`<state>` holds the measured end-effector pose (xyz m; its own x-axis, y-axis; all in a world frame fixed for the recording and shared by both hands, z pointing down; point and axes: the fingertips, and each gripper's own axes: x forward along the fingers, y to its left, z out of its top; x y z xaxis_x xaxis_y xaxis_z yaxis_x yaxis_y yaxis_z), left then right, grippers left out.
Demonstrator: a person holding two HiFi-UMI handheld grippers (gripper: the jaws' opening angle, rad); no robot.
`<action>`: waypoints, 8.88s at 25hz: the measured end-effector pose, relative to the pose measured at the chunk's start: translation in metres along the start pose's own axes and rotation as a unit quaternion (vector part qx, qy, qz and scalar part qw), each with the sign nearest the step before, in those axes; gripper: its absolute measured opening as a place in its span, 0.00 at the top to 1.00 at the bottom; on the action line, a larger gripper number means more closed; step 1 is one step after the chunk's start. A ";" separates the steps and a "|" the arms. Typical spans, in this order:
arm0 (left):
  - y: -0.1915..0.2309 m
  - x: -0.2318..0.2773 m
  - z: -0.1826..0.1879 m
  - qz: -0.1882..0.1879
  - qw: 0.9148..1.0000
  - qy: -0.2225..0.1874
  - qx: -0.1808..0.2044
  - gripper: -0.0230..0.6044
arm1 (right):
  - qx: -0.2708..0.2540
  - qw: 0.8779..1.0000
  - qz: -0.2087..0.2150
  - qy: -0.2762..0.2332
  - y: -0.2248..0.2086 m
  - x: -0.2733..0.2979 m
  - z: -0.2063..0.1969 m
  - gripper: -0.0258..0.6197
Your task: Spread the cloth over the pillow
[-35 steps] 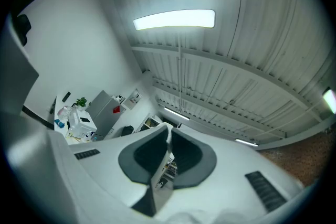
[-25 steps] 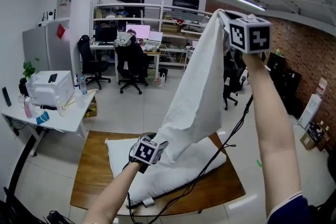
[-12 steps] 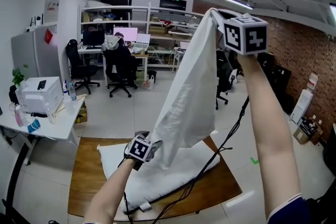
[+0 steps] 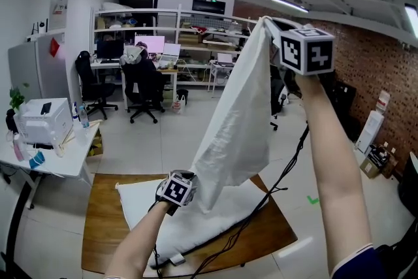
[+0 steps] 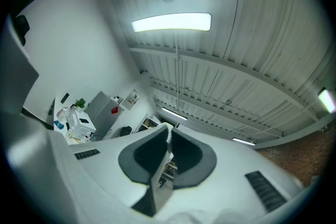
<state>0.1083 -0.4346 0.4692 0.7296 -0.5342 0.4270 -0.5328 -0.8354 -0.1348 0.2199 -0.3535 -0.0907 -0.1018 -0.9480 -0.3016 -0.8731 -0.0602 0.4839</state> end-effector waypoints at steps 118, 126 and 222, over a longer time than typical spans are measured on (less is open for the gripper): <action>0.338 -0.322 0.074 0.422 0.903 -0.056 -0.063 0.94 | 0.186 0.966 0.098 0.151 0.049 0.177 -0.416 0.92; 0.295 -0.309 0.041 0.398 0.915 -0.028 -0.058 0.94 | 0.190 0.962 0.103 0.167 0.052 0.138 -0.446 0.92; -0.114 -0.278 -0.284 0.324 0.873 0.018 -0.364 0.78 | 0.245 0.865 0.162 0.406 0.129 -0.287 -0.686 0.82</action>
<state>-0.1558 -0.1538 0.6199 0.1675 -0.8482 0.5024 -0.9694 -0.0489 0.2407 0.4633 -0.3040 0.6221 -0.1848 -0.8093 0.5576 -0.9789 0.2021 -0.0310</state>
